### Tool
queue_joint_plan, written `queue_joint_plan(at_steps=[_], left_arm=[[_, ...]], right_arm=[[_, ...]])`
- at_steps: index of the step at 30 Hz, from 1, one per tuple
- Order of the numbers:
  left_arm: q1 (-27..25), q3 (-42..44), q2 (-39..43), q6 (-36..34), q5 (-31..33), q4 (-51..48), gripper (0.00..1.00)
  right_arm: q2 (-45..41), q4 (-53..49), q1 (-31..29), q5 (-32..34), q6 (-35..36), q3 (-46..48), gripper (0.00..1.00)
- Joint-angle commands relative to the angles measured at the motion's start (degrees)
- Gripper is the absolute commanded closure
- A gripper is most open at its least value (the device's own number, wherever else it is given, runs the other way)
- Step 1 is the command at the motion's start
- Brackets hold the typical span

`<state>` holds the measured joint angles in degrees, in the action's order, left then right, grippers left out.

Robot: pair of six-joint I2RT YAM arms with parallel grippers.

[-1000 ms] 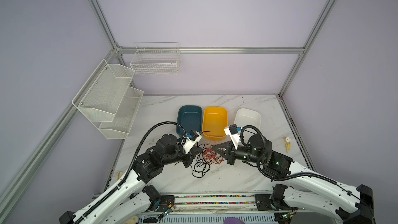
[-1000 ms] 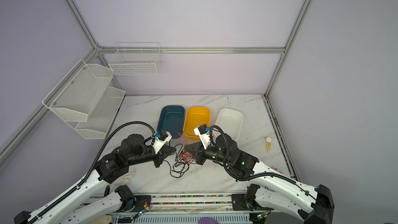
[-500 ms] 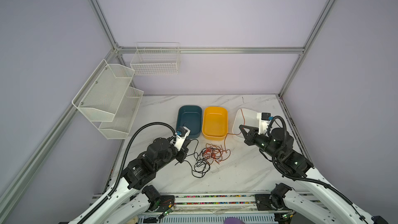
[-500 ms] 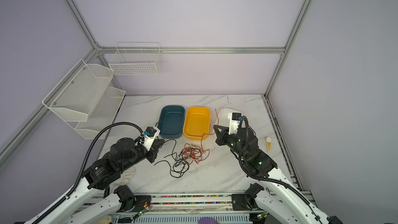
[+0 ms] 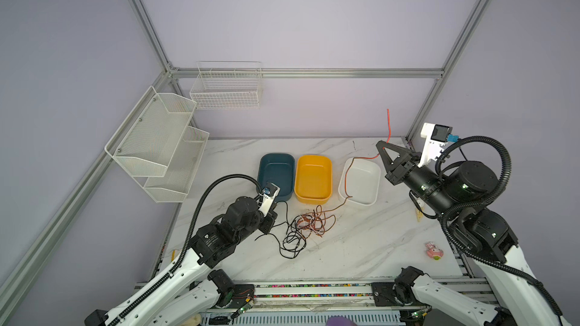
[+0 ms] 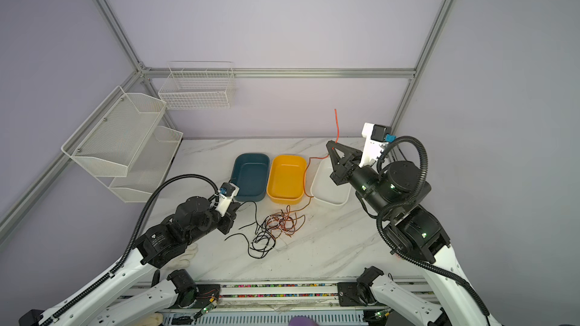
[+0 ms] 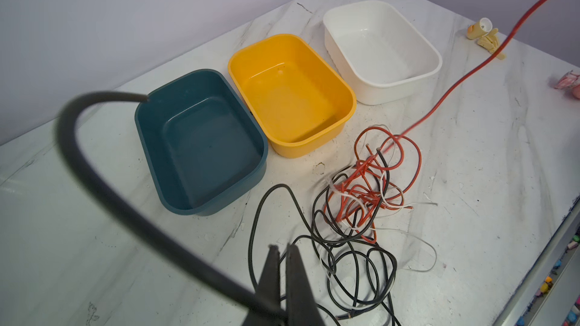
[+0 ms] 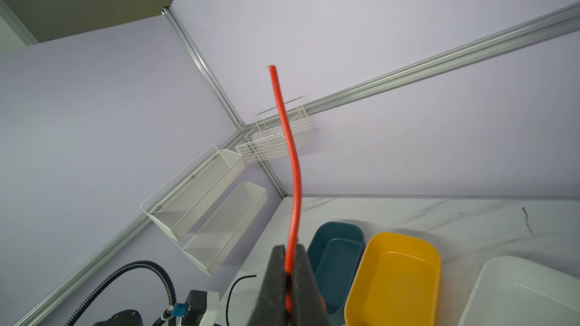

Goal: Untangle the cables

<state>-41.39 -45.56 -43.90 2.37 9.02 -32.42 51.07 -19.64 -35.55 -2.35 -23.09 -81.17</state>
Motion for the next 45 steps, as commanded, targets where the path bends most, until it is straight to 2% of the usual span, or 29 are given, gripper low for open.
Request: queue_joint_plan(at_steps=[1,5,8,15,18,22,29,32,35,39,45], left_arm=[[-0.2,-2.0,0.3,0.5,0.7,0.5,1.00],[-0.2,-2.1,-0.7,0.6,0.5,0.3,1.00],[-0.1,-2.4,-1.2,0.4,0.5,0.2,1.00],[-0.2,-2.4,-2.3,0.6,5.6,-0.8,1.00],[-0.2,-2.9,-4.1,0.6,6.4,-1.4,1.00],[-0.2,-3.6,-5.1,0.5,5.0,-1.7,1.00],[-0.2,-2.4,-1.0,0.4,1.7,0.1,1.00],[-0.1,-2.0,-0.4,0.4,0.7,0.6,1.00],[-0.2,-2.5,-0.8,0.3,-0.1,0.4,1.00],[-0.2,-2.5,0.3,0.4,-1.0,0.6,1.00],[-0.2,-1.0,7.6,0.1,-2.4,3.7,1.00]], right_arm=[[3.0,-4.3,0.2,-2.5,2.0,-5.5,1.00],[5.8,-6.4,0.2,-1.7,3.5,-12.0,1.00],[8.5,-6.5,0.2,-4.4,4.2,-14.9,1.00],[14.3,-9.4,0.2,-3.6,5.8,-24.7,1.00],[17.9,-13.7,0.2,-2.5,6.1,-32.7,1.00],[25.7,-23.8,0.2,-5.4,6.5,-41.5,1.00],[26.8,-22.7,0.2,-10.5,7.2,-31.9,1.00],[28.9,-22.6,0.2,-8.0,8.1,-31.4,1.00],[31.4,-22.4,0.2,-8.9,8.2,-30.3,1.00],[32.1,-17.7,0.2,-11.2,6.9,-21.6,1.00],[30.6,-14.3,0.2,-7.4,6.3,-11.6,1.00]])
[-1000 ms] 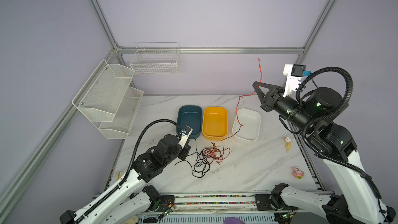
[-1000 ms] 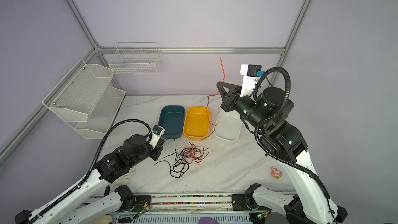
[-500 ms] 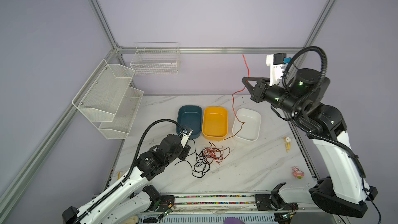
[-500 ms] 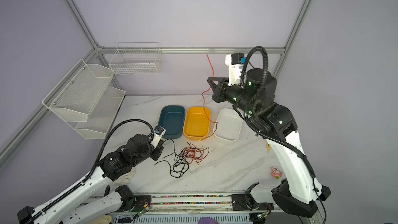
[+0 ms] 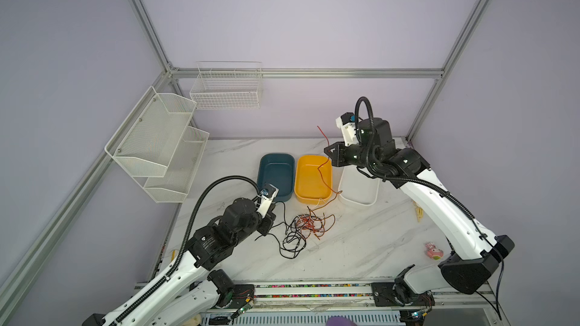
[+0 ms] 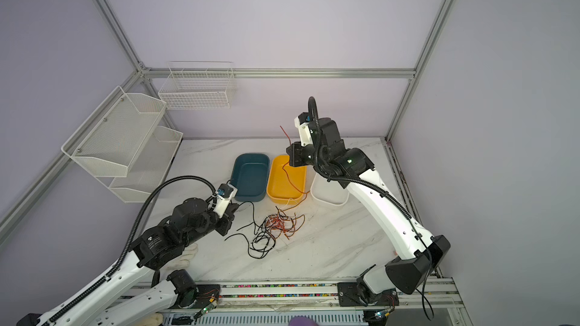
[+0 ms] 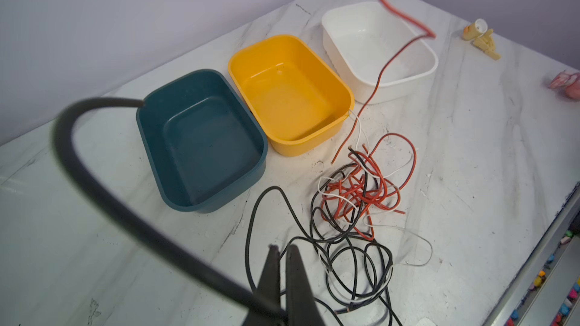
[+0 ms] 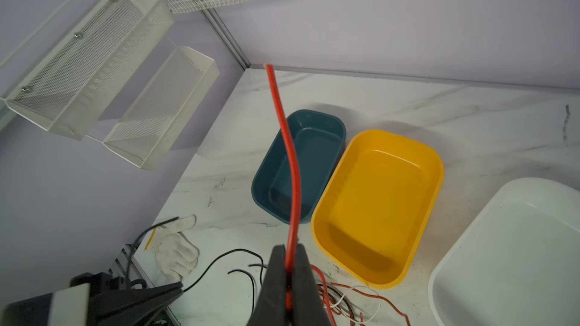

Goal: Untangle the cables

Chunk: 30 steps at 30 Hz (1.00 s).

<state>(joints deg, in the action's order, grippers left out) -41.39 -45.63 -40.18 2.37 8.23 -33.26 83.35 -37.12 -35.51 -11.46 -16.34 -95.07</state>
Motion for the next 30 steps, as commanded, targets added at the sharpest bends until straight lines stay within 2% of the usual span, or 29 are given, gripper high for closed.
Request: queue_joint_plan(at_steps=[1,7,12,17,23,26,30], left_arm=[[-0.2,-0.4,5.7,-0.1,-1.5,5.2,1.00],[-0.1,1.9,13.7,-0.4,2.0,8.8,1.00],[-0.1,2.2,14.0,-0.5,5.6,8.4,1.00],[-0.1,0.9,10.4,0.1,8.3,6.6,1.00],[-0.1,0.2,7.5,0.4,10.6,5.2,1.00],[-0.1,-0.2,6.4,0.5,10.1,5.0,1.00],[0.0,-0.3,5.4,0.5,7.8,4.9,1.00]], right_arm=[[-2.4,3.4,0.1,2.6,-0.6,3.9,1.00],[-8.5,1.6,0.2,10.6,-1.1,11.1,1.00],[-14.8,-3.6,0.2,15.5,-1.5,12.5,1.00],[-19.4,-9.9,0.2,11.7,-0.7,11.9,1.00],[-24.5,-17.8,0.2,2.7,0.8,10.2,1.00],[-26.3,-21.9,0.2,2.5,0.2,7.1,1.00],[-26.1,-22.2,0.2,4.1,0.0,2.5,1.00]])
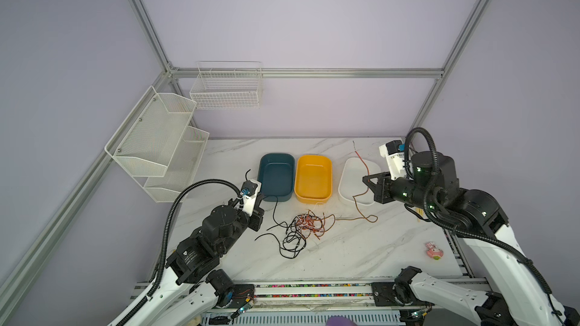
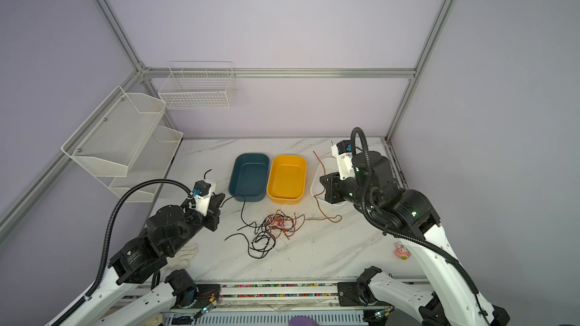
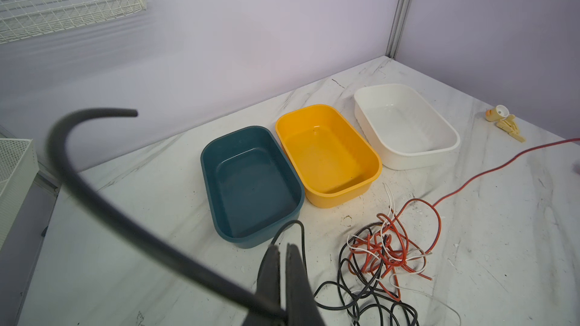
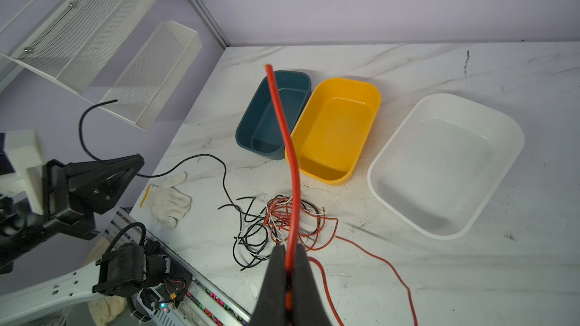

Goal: Untangle the cables

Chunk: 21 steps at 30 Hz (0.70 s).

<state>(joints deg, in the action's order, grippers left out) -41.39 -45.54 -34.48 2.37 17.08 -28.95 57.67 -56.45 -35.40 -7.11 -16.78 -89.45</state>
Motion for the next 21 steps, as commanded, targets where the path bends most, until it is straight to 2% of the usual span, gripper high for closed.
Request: queue_joint_plan(at_steps=[1,6,10,21], left_arm=[[-0.1,-0.4,-0.5,0.5,-1.8,0.6,1.00],[0.0,-0.1,-0.4,0.5,-4.1,0.7,1.00],[0.0,0.4,0.5,0.4,-3.5,1.1,1.00],[0.0,0.7,-0.4,0.3,-3.5,1.4,1.00]], right_arm=[[0.2,-2.1,0.1,-0.2,0.8,-3.7,1.00],[5.7,5.8,0.1,0.1,2.8,-5.6,1.00],[12.4,12.3,0.1,-4.4,2.8,-9.1,1.00],[31.5,13.1,0.1,-5.4,2.7,-35.4,1.00]])
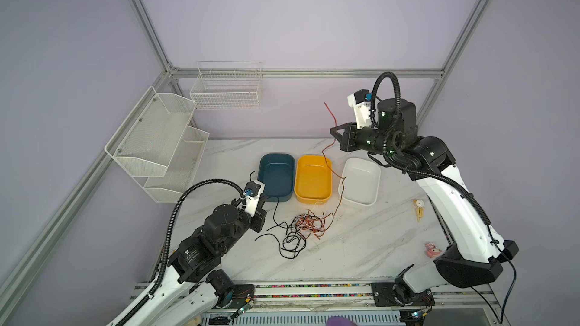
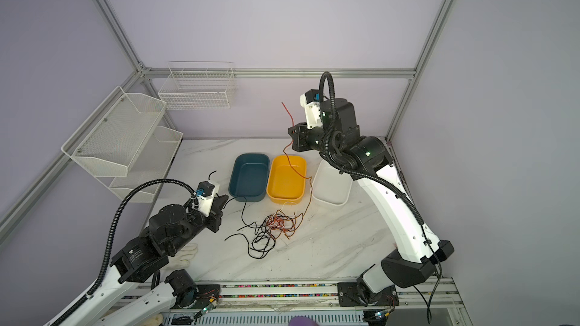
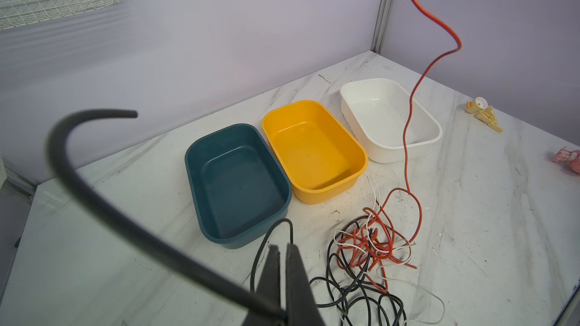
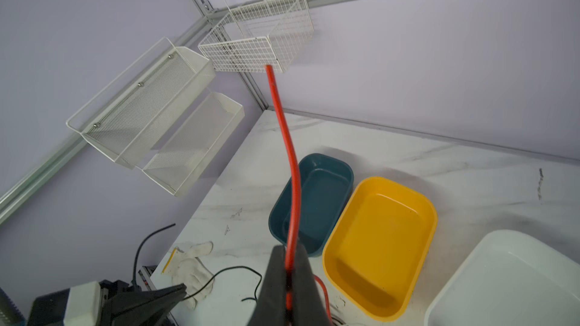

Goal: Untangle the cables
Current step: 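Raise the red wire high above the tubs with the right gripper, then lower the red wire beside the white tub with the right gripper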

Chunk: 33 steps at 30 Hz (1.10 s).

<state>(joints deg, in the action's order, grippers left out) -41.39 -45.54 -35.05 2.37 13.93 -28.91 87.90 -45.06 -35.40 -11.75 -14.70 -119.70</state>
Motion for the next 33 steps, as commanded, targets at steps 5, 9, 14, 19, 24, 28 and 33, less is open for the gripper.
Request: queue_joint_plan(at_steps=[5,9,14,19,24,28,33], left_arm=[[0.0,0.8,-0.2,0.3,-0.4,1.4,1.00],[0.0,0.7,-1.1,0.3,-1.1,1.3,1.00],[0.0,0.5,-2.2,0.3,-2.5,1.1,1.00],[-0.1,0.2,-2.6,0.2,-4.3,1.0,1.00],[-0.1,0.3,-2.1,0.2,-4.4,0.9,1.00],[-0.1,0.2,-2.3,0.3,-4.6,0.9,1.00],[-0.1,0.2,-2.6,0.3,-5.0,0.9,1.00]], right_arm=[[6.1,0.8,0.1,0.1,0.0,-15.3,1.00],[8.2,0.7,0.0,-1.6,-0.9,-21.1,1.00],[7.6,2.1,0.1,-2.8,-0.6,-22.2,1.00],[4.0,3.6,0.1,0.3,-0.2,-16.8,1.00],[-1.3,3.3,0.0,1.7,0.1,0.7,1.00],[-10.2,8.6,0.1,3.4,-2.0,17.1,1.00],[-18.4,8.3,0.0,8.5,-3.8,31.1,1.00]])
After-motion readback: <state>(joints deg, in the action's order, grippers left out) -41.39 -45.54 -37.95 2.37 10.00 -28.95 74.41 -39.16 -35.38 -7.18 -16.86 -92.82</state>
